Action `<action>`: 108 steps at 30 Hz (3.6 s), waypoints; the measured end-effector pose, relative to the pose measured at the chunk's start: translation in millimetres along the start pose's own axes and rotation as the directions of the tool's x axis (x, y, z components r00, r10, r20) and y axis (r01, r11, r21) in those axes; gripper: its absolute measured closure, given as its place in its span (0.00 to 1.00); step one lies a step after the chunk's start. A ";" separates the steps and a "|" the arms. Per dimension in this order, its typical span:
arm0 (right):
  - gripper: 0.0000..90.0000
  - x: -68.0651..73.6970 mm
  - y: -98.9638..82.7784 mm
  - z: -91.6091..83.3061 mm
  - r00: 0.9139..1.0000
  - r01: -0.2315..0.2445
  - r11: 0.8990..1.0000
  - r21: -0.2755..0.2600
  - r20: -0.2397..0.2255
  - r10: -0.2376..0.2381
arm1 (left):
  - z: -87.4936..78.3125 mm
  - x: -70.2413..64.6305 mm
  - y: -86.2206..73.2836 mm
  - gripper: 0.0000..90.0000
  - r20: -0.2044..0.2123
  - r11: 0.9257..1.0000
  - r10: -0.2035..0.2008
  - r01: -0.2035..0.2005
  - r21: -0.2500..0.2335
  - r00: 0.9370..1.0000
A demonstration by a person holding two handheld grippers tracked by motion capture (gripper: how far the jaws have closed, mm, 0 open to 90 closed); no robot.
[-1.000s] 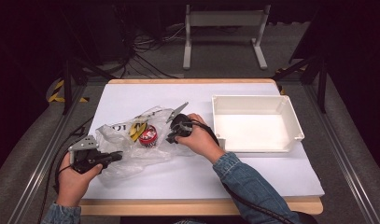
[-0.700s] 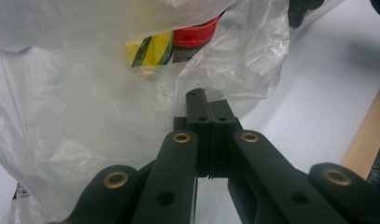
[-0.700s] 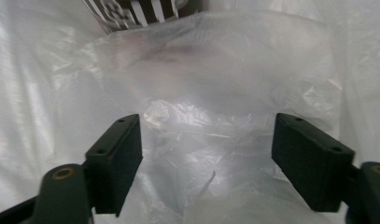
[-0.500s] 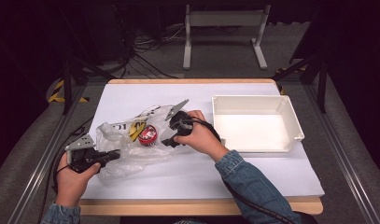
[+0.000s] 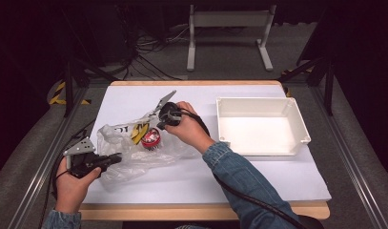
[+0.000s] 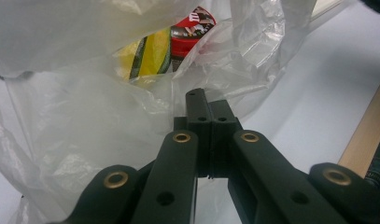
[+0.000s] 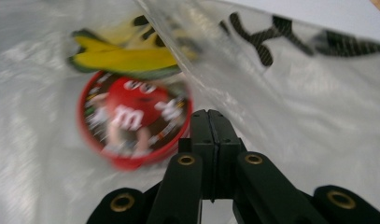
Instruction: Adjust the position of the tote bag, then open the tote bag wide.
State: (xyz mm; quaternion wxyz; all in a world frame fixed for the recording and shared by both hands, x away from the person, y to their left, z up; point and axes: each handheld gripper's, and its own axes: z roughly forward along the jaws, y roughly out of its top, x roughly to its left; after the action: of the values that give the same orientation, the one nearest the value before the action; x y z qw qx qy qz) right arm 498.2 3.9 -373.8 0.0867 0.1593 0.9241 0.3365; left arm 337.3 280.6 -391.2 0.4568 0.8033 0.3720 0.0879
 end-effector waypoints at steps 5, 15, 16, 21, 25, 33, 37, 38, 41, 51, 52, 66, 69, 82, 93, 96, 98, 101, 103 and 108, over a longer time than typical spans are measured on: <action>0.75 -14.2 2.9 29.2 0.999 -0.035 0.990 -0.136 0.002 0.036 | -1.1 3.6 -1.9 1.00 0.001 1.000 -0.010 0.010 -0.007 1.000; 0.52 -34.0 -9.1 56.9 0.984 -0.170 0.978 -0.122 0.039 0.176 | -1.2 6.3 -3.6 1.00 -0.002 0.999 -0.029 0.029 -0.012 1.000; 0.47 -37.4 -11.9 56.1 0.983 -0.164 0.981 -0.100 0.064 0.171 | -1.1 6.1 -3.6 1.00 -0.002 0.999 -0.030 0.030 -0.013 1.000; 0.40 -44.9 -20.5 44.4 0.974 -0.219 0.963 -0.159 0.018 0.225 | -3.5 5.7 -2.0 1.00 -0.010 0.999 -0.023 0.023 -0.036 1.000; 0.37 -44.6 -23.1 32.6 0.977 -0.208 0.964 -0.165 0.003 0.211 | -4.9 7.5 -1.7 0.99 -0.010 0.998 -0.033 0.032 -0.062 0.999; 0.26 -36.9 -20.1 -2.2 0.973 -0.219 0.950 -0.222 -0.128 0.194 | -7.6 15.0 1.0 0.99 -0.022 0.994 -0.048 0.046 -0.096 0.999; 0.19 -26.1 -18.7 -15.0 0.971 -0.197 0.955 -0.222 -0.176 0.159 | -9.6 19.9 3.3 0.99 -0.020 0.993 -0.057 0.054 -0.107 0.998; 0.17 -23.0 -18.8 -17.2 0.969 -0.193 0.954 -0.229 -0.195 0.149 | -10.1 21.4 3.3 0.99 -0.020 0.992 -0.063 0.060 -0.110 0.998; 0.13 -13.4 -19.8 -17.3 0.940 -0.239 0.934 -0.266 -0.303 0.155 | -11.2 27.0 3.6 0.98 -0.012 0.992 -0.076 0.074 -0.105 0.997; 0.04 14.3 -24.7 9.7 0.976 -0.145 0.949 -0.280 -0.197 0.091 | -10.8 30.5 3.2 0.93 0.017 0.992 -0.081 0.083 -0.099 0.997; 0.04 15.2 -26.1 13.0 0.975 -0.149 0.948 -0.280 -0.203 0.093 | -11.0 31.0 3.2 0.93 0.014 0.992 -0.079 0.081 -0.100 0.997; 0.05 21.7 -37.3 45.7 0.987 -0.092 0.971 -0.221 -0.150 0.059 | -14.3 32.4 5.1 0.29 0.034 0.971 -0.124 0.129 -0.204 0.992; 0.05 22.4 -38.7 49.5 0.990 -0.078 0.975 -0.208 -0.135 0.050 | -14.5 33.0 4.8 0.28 0.032 0.970 -0.125 0.128 -0.205 0.992; 0.05 27.6 -38.9 57.6 0.992 -0.055 0.978 -0.201 -0.125 0.030 | -17.0 35.2 3.1 0.19 0.018 0.971 -0.108 0.110 -0.215 0.994; 0.24 30.2 -29.9 43.2 0.993 0.008 0.979 -0.204 -0.110 -0.031 | -26.1 33.7 0.2 0.04 0.008 0.978 -0.034 0.035 -0.208 0.999; 0.25 33.0 -25.3 40.5 0.994 0.031 0.983 -0.179 -0.094 -0.049 | -27.9 33.4 0.6 0.04 0.001 0.976 -0.043 0.042 -0.212 0.999; 0.25 33.4 -24.3 39.6 0.995 0.037 0.985 -0.170 -0.088 -0.052 | -29.0 33.5 1.0 0.04 0.002 0.977 -0.033 0.033 -0.212 0.999; 0.25 34.1 -20.7 33.5 0.994 0.038 0.983 -0.179 -0.095 -0.056 | -30.9 33.1 1.5 0.04 -0.001 0.974 -0.038 0.036 -0.222 0.999; 0.25 34.3 -17.5 27.6 0.994 0.043 0.981 -0.188 -0.094 -0.061 | -31.3 33.3 1.5 0.04 -0.002 0.974 -0.037 0.035 -0.225 0.999; 0.25 34.8 -8.6 9.9 0.993 0.056 0.977 -0.208 -0.092 -0.076 | -35.9 34.7 0.3 0.04 -0.009 0.968 -0.058 0.054 -0.246 0.998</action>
State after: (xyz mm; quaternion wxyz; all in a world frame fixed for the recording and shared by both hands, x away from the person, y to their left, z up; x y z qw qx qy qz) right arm 466.3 15.8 -388.8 0.0678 0.1019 0.8925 0.4342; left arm 344.7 328.1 -377.5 0.5519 0.7291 0.3844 0.1266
